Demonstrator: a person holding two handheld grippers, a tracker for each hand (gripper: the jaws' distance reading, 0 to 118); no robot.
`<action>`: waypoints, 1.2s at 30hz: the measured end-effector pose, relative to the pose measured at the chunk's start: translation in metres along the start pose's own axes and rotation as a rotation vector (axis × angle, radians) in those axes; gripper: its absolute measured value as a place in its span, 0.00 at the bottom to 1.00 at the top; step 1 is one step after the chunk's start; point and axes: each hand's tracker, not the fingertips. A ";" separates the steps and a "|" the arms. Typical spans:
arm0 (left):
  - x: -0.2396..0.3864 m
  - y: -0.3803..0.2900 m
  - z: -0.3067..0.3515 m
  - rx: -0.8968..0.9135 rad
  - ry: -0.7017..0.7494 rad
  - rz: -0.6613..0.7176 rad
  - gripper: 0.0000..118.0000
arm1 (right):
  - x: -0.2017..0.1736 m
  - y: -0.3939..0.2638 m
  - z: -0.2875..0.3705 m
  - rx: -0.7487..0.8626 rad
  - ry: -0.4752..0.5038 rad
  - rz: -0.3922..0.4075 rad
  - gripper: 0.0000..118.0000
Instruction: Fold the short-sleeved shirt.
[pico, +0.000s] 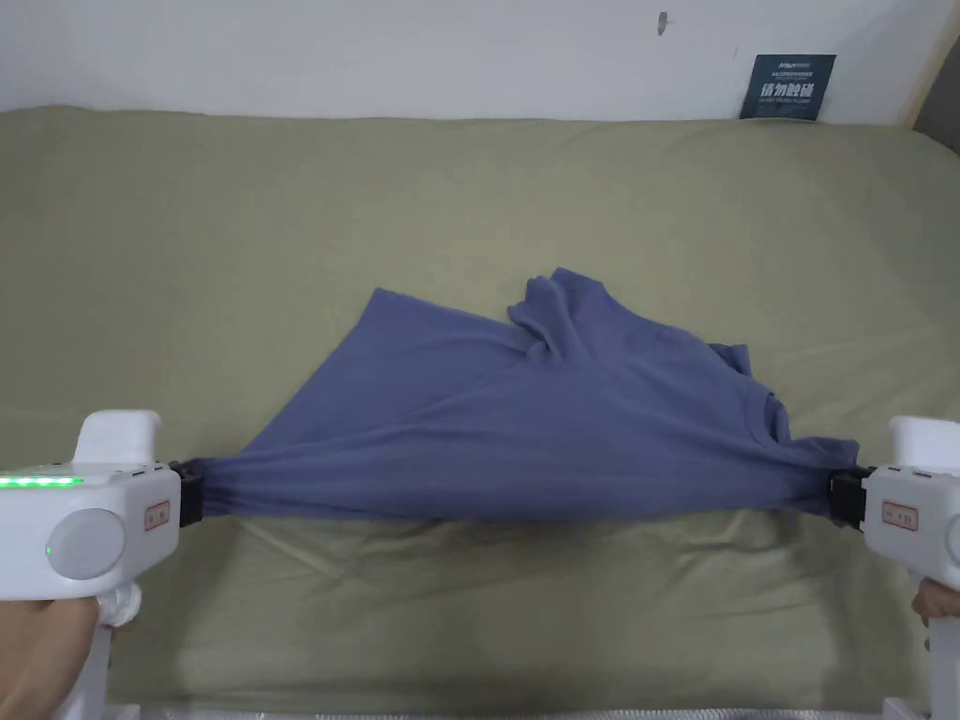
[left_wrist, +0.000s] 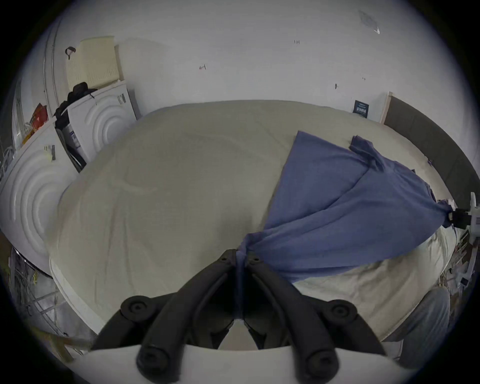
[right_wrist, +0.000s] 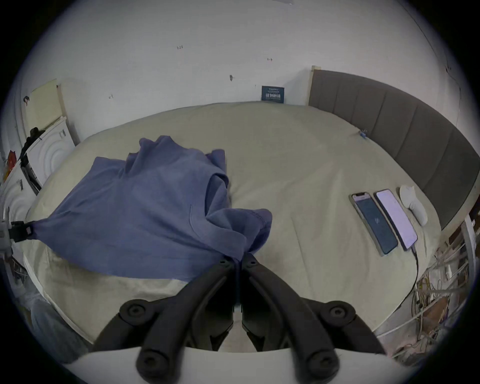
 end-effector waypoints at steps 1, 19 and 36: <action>0.000 0.000 -0.003 -0.011 -0.005 0.001 0.04 | 0.000 -0.001 -0.003 -0.007 -0.003 -0.006 0.03; 0.004 -0.001 0.025 0.054 -0.040 0.039 0.96 | -0.083 0.004 0.039 0.146 0.091 0.076 0.87; -0.041 -0.007 0.016 -0.017 -0.100 0.089 0.02 | -0.194 -0.019 0.031 0.148 0.238 0.190 0.00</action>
